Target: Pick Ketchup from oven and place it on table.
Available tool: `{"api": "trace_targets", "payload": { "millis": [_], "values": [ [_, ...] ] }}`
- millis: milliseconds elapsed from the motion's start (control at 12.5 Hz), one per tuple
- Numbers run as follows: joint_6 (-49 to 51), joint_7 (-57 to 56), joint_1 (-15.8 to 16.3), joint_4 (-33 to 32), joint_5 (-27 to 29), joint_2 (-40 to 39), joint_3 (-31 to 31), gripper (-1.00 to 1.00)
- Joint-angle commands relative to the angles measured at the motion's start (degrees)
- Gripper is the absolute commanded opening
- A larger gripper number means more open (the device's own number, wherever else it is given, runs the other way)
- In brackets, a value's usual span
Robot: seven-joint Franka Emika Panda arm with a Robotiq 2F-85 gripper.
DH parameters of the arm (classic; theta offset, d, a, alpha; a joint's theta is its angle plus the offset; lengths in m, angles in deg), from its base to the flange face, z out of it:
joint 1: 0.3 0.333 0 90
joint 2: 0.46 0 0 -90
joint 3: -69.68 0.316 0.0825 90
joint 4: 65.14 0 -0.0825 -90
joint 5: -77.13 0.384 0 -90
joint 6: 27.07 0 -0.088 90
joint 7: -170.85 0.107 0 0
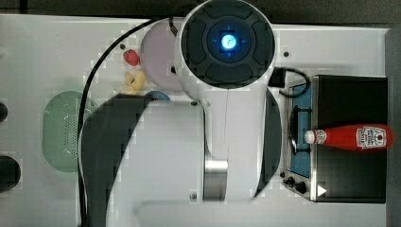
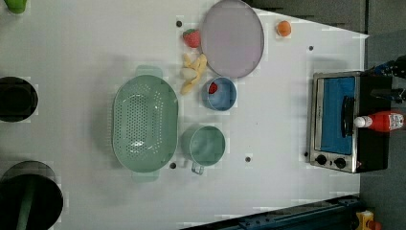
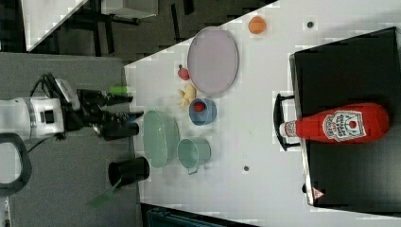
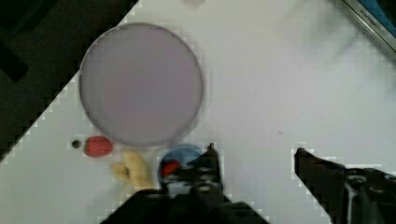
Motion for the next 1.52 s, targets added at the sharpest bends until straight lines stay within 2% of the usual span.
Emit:
{"api": "trace_targets", "payload": {
  "millis": [80,240,480,800,1120,1520],
  "values": [
    [12.03,-1.29,-1.90,-11.76,-1.00,21.24,-0.84,0.58],
    [12.01,-1.29,-1.94,-11.74,-1.05,21.22,-1.03,1.00],
    [11.98,-1.29,-2.53,-11.75,-1.14,20.96,-3.46,1.00],
    [10.01,-1.29,-3.77,-11.66,-1.14,18.55,-11.32,1.00],
    [3.10,-1.29,-4.04,-11.62,-1.14,13.69,-20.59,1.00],
    [-9.30,-1.29,-4.45,-11.56,-1.14,4.00,-28.42,1.00]
  ]
}}
